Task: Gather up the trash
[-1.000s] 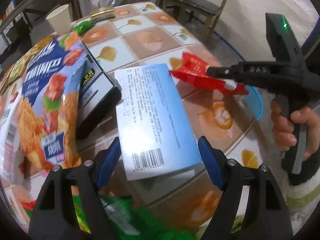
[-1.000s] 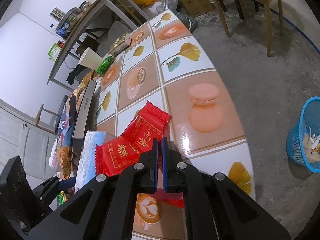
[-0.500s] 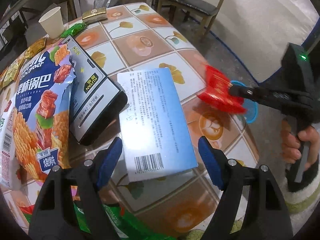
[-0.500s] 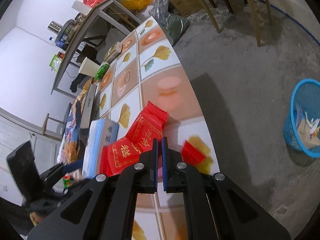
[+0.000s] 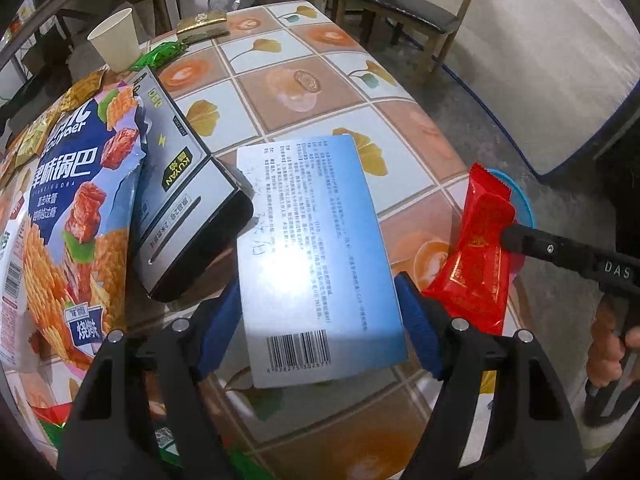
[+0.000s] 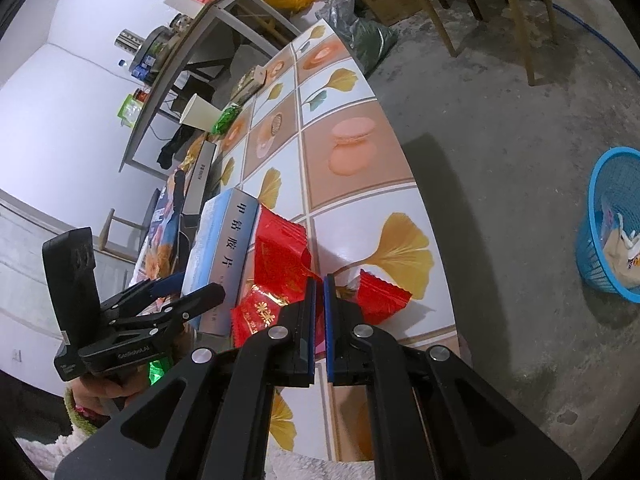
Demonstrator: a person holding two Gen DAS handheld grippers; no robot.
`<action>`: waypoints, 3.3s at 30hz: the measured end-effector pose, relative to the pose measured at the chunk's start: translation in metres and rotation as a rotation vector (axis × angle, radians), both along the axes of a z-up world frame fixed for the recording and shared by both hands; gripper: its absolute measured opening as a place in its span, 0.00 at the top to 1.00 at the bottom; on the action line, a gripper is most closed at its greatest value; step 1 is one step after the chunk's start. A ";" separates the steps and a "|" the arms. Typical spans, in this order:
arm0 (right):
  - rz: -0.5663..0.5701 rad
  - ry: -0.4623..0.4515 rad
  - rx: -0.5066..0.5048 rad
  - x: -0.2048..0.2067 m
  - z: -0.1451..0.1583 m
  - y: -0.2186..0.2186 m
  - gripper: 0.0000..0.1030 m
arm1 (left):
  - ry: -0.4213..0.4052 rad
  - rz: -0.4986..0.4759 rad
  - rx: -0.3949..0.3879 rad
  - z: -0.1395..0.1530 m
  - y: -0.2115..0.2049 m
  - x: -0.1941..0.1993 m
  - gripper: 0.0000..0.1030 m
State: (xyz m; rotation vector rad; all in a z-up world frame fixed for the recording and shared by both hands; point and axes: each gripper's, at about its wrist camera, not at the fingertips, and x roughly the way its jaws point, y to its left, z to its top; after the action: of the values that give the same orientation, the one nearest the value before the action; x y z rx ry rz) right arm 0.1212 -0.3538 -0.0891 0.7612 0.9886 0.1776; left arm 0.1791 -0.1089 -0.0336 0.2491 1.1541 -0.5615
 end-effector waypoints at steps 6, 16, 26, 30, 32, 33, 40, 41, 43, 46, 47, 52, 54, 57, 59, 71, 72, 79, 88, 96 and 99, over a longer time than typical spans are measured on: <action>-0.001 -0.011 -0.001 -0.006 0.004 -0.002 0.96 | -0.005 0.003 -0.043 0.008 0.001 -0.005 0.32; -0.003 -0.025 -0.009 -0.010 0.012 -0.004 0.96 | 0.003 0.001 -0.132 0.022 0.008 -0.022 0.32; -0.007 -0.028 0.001 -0.012 0.013 -0.002 0.96 | 0.071 0.042 -0.376 0.040 0.029 -0.024 0.33; -0.006 -0.034 -0.001 -0.015 0.016 0.000 0.96 | 0.047 0.060 -0.388 0.046 0.034 -0.022 0.33; -0.008 -0.040 -0.001 -0.016 0.019 0.000 0.96 | 0.032 0.065 -0.381 0.047 0.034 -0.022 0.33; -0.009 -0.043 0.001 -0.016 0.020 0.000 0.96 | 0.027 0.065 -0.379 0.048 0.035 -0.022 0.33; -0.007 -0.064 0.004 -0.020 0.028 0.000 0.96 | -0.043 0.061 -0.370 0.060 0.036 -0.026 0.33; -0.008 -0.066 0.003 -0.021 0.029 0.000 0.96 | -0.050 0.061 -0.369 0.060 0.035 -0.026 0.33; -0.015 -0.077 -0.008 -0.023 0.032 -0.001 0.96 | -0.067 0.059 -0.365 0.064 0.035 -0.027 0.33; -0.047 -0.098 0.014 -0.029 0.037 -0.010 0.95 | -0.079 0.059 -0.364 0.066 0.034 -0.028 0.33; -0.061 -0.104 0.022 -0.032 0.038 -0.013 0.95 | -0.082 0.057 -0.361 0.066 0.033 -0.028 0.33; -0.136 -0.082 0.109 -0.049 0.030 -0.035 0.66 | -0.068 0.056 -0.350 0.058 0.031 -0.029 0.33; -0.156 -0.062 0.133 -0.056 0.023 -0.041 0.62 | -0.064 0.054 -0.347 0.056 0.030 -0.029 0.33; -0.171 -0.015 0.217 -0.065 0.002 -0.044 0.60 | -0.054 0.051 -0.342 0.051 0.028 -0.029 0.33; -0.169 0.023 0.279 -0.068 -0.014 -0.041 0.60 | -0.049 0.051 -0.340 0.049 0.027 -0.028 0.33; -0.211 0.059 0.294 -0.037 -0.031 -0.025 0.60 | -0.044 0.059 -0.339 0.046 0.029 -0.027 0.33; -0.220 0.058 0.296 -0.036 -0.032 -0.025 0.65 | -0.045 0.060 -0.339 0.047 0.029 -0.027 0.33; -0.249 0.059 0.284 -0.030 -0.036 -0.026 0.83 | -0.044 0.061 -0.343 0.047 0.030 -0.026 0.33; -0.216 -0.020 0.190 -0.031 -0.005 -0.022 0.89 | -0.054 0.058 -0.349 0.051 0.029 -0.027 0.33; -0.200 -0.121 0.164 -0.042 0.035 -0.030 0.93 | -0.084 0.034 -0.362 0.067 0.020 -0.031 0.33; -0.204 -0.154 0.161 -0.049 0.046 -0.037 0.94 | -0.100 0.017 -0.364 0.075 0.012 -0.035 0.33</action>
State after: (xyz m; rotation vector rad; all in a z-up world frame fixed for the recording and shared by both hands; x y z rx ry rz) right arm 0.0718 -0.3910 -0.0431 0.9756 0.7510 0.1373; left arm 0.1441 -0.0969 0.0418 -0.0454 0.9368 -0.7236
